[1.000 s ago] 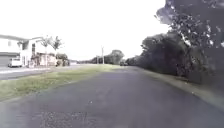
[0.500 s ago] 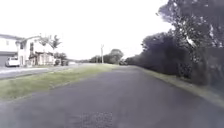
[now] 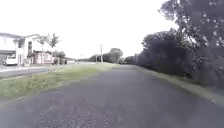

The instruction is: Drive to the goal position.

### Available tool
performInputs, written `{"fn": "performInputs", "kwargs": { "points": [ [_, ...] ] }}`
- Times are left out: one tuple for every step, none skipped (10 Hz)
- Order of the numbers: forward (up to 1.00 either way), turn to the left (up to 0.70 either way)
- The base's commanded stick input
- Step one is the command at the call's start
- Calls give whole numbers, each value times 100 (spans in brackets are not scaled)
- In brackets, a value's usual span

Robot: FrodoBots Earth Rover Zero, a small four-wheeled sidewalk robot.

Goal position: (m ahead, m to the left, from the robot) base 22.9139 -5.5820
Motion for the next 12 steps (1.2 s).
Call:
{"fn": "performInputs", "kwargs": {
  "points": [
    [70,0],
    [70,0],
    [70,0],
    [70,0],
    [70,0],
    [70,0],
    [70,0],
    [70,0],
    [27,0],
    [6,0],
    [6,0],
    [5,0]
  ]
}}
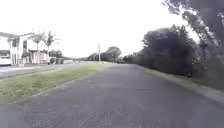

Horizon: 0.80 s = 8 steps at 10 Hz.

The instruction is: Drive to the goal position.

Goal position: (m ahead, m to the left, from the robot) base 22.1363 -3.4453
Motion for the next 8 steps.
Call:
{"fn": "performInputs", "kwargs": {
  "points": [
    [6,0],
    [6,0],
    [6,0],
    [6,0],
    [6,0],
    [6,0],
    [6,0],
    [5,0]
  ]
}}
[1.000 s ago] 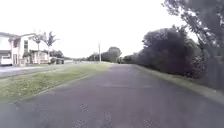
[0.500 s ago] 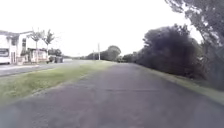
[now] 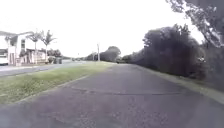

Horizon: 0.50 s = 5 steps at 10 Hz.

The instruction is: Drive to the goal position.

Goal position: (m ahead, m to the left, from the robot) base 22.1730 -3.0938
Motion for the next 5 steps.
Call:
{"fn": "performInputs", "kwargs": {
  "points": [
    [5,0],
    [6,0],
    [6,0],
    [5,0],
    [5,0]
  ]
}}
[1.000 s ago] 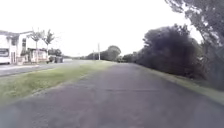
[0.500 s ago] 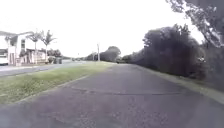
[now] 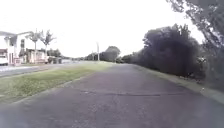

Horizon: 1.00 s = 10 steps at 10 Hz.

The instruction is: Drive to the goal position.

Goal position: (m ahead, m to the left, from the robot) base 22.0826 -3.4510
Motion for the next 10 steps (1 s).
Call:
{"fn": "performInputs", "kwargs": {
  "points": [
    [6,0],
    [6,0],
    [5,0],
    [5,0],
    [5,0],
    [6,0],
    [6,0],
    [6,0],
    [6,0],
    [5,0]
  ]
}}
